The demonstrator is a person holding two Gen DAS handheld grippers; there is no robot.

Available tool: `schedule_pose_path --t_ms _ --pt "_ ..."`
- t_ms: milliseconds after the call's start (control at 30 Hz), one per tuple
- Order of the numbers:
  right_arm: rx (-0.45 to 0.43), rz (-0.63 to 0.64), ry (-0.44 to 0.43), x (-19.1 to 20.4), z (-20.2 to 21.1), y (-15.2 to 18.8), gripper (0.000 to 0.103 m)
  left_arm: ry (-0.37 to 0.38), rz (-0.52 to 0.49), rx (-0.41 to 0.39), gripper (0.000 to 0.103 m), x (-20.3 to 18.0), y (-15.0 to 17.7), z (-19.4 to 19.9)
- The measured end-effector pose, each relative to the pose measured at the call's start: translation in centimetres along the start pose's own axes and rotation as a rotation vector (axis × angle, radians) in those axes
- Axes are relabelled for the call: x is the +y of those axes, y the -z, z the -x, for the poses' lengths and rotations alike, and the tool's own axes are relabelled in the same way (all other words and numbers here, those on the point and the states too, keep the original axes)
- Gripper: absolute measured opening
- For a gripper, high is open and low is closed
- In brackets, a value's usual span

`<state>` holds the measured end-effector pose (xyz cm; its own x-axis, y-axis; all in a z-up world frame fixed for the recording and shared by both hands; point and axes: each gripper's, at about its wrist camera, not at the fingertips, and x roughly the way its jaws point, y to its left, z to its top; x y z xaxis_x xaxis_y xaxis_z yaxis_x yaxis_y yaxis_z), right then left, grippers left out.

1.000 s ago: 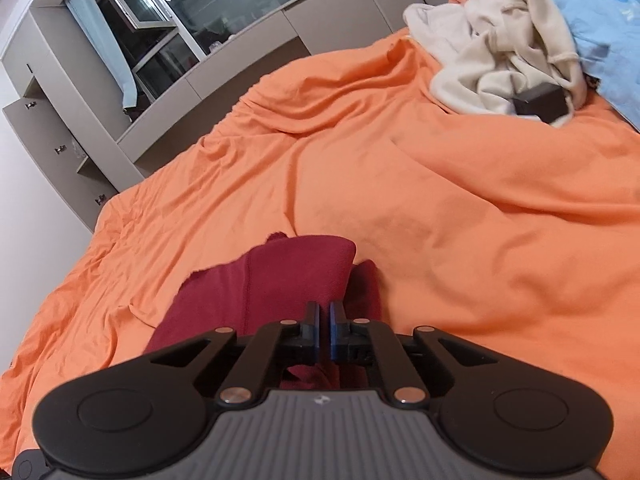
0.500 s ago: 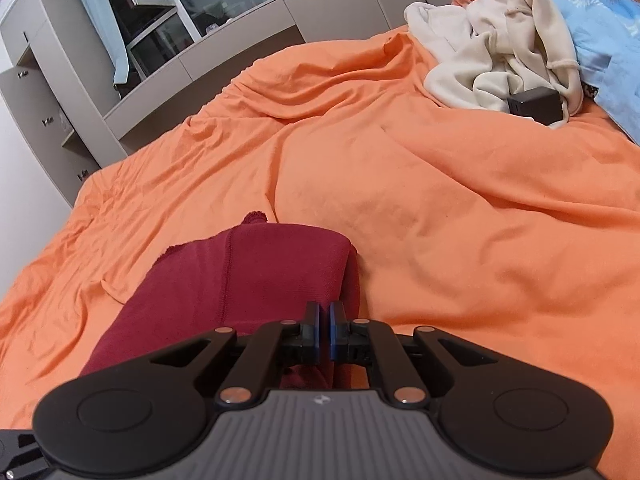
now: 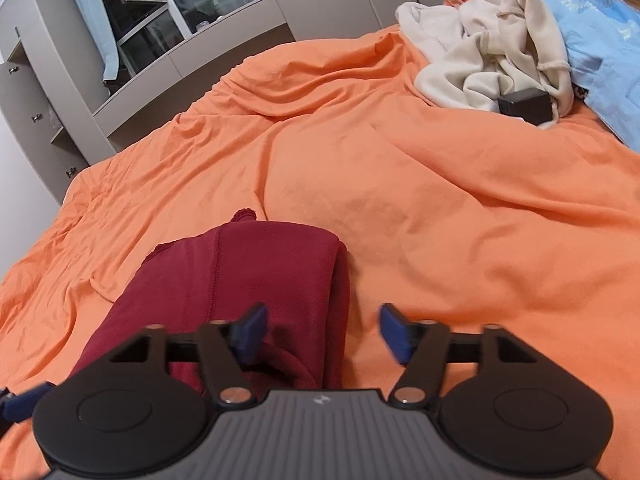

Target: Fold small clothes

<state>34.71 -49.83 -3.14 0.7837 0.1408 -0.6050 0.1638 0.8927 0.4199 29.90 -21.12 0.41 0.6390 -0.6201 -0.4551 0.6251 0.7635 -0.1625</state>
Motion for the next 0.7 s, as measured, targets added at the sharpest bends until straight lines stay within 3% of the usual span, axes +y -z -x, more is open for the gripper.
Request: schedule_pose_path --t_ms 233,433,700 --pt "-0.024 0.027 -0.008 0.9 0.8 0.2 0.102 -0.194 0.151 0.008 0.102 4.7 -1.4 1.4" --pt "-0.040 0.181 -0.036 3.9 2.5 1.3 0.103 -0.334 0.313 0.062 0.102 9.6 -1.6 1.6" --pt "-0.048 0.380 -0.058 7.6 3.5 3.2 0.103 -0.374 0.391 0.110 0.102 12.1 -0.8 1.2"
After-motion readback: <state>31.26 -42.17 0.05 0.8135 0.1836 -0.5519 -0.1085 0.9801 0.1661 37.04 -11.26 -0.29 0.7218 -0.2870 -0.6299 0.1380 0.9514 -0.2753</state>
